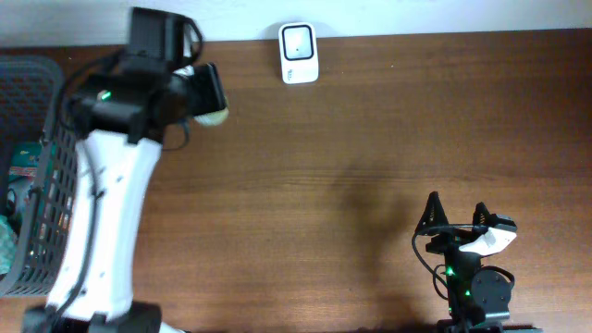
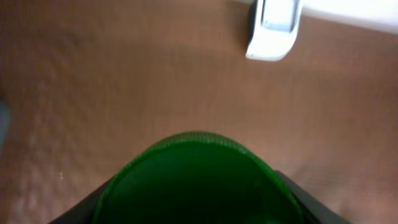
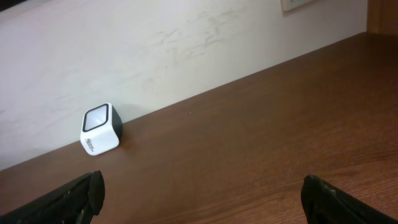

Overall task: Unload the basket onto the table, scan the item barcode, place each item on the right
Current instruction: 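Lift the green-capped jar out and place it near the scanner, then reach the left gripper back into the basket and grasp the green 3M pouch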

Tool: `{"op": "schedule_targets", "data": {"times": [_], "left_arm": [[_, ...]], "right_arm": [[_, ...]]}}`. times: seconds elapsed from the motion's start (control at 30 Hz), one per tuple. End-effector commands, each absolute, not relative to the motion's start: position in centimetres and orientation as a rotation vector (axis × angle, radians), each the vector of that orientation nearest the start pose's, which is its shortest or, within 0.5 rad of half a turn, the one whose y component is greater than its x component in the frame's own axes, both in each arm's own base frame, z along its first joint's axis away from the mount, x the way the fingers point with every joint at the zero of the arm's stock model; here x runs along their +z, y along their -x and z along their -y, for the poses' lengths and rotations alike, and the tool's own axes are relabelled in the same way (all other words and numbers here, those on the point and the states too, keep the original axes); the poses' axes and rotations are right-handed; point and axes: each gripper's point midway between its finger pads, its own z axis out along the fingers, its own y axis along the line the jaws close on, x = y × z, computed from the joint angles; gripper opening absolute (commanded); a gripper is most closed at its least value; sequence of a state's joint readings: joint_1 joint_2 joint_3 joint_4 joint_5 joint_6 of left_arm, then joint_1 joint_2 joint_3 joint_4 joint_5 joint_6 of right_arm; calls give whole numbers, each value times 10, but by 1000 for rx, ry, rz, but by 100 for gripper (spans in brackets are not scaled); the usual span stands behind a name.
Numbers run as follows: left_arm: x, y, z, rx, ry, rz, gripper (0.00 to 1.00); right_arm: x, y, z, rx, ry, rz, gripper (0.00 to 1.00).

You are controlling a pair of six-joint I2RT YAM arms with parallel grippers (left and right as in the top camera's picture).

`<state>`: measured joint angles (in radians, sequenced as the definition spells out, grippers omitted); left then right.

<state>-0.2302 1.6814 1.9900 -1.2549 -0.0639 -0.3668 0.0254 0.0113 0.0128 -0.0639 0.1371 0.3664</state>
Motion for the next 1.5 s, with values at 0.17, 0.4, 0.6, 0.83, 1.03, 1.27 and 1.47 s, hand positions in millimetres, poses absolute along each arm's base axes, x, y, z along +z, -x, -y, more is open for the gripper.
{"op": "schedule_targets", "data": {"times": [0.17, 0.4, 0.6, 0.83, 1.03, 1.27, 1.47], "left_arm": [[111, -438, 200, -80, 19, -2877, 40], [56, -449, 242, -89, -33, -2873, 41], [32, -455, 240, -44, -30, -2878, 50], [75, -453, 245, -115, -50, -2842, 88], [332, -456, 125, -149, 58, -2313, 99], [375, -347, -213, 420, 1056, -2023, 99], [221, -308, -320, 573, 1155, -2237, 100]], "right_arm": [[158, -245, 19, 187, -391, -1595, 98], [158, -245, 19, 187, -391, -1595, 98], [158, -245, 19, 187, -391, -1595, 98], [158, -245, 19, 187, -391, -1595, 98], [158, -245, 19, 187, -391, -1595, 98], [158, -245, 19, 187, -391, -1595, 98], [158, -245, 19, 187, -391, -1595, 98]]}}
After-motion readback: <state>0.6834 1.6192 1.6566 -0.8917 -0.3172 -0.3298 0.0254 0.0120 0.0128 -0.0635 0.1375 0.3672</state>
